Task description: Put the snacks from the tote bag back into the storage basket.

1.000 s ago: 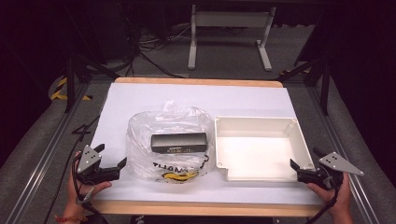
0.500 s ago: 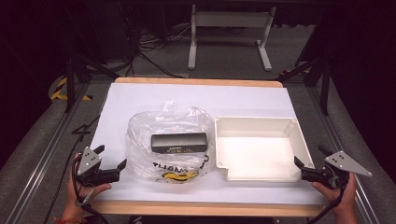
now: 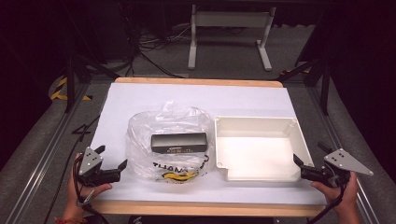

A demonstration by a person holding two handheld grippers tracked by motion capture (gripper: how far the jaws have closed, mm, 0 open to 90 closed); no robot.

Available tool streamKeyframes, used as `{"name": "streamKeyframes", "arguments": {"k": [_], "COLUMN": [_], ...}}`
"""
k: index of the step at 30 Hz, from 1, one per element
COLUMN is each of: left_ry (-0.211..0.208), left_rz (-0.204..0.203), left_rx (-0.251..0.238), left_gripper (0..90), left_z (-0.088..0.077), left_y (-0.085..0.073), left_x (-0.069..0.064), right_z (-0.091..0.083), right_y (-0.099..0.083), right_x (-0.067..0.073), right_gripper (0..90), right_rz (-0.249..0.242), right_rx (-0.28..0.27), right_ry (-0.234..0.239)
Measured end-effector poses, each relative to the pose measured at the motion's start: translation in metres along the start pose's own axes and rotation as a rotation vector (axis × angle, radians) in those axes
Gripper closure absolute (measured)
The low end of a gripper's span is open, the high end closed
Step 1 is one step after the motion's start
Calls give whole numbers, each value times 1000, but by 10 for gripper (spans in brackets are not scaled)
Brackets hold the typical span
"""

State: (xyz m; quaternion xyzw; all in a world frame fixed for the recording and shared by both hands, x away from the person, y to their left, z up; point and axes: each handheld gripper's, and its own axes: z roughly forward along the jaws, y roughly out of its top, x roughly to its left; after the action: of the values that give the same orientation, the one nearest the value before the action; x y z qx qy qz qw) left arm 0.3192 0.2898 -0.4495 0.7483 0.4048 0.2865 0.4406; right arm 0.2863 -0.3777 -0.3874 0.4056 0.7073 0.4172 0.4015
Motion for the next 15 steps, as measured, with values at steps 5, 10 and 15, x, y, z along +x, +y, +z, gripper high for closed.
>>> {"name": "streamKeyframes", "arguments": {"k": [5, 10, 15], "left_ry": [-1, -2, -6], "left_rz": [0, 2, 9], "left_rx": [4, 10, 15], "left_gripper": [57, 57, 58], "left_z": [0, 2, 3], "left_y": [0, 0, 0], "left_x": [-1, -2, -3], "right_z": [-1, -1, 5], "right_y": [9, 17, 26], "right_x": [3, 6, 15], "right_gripper": [77, 88, 137], "right_rz": [-9, -18, -52], "right_rx": [-24, -38, -44], "right_ry": [21, 40, 100]}}
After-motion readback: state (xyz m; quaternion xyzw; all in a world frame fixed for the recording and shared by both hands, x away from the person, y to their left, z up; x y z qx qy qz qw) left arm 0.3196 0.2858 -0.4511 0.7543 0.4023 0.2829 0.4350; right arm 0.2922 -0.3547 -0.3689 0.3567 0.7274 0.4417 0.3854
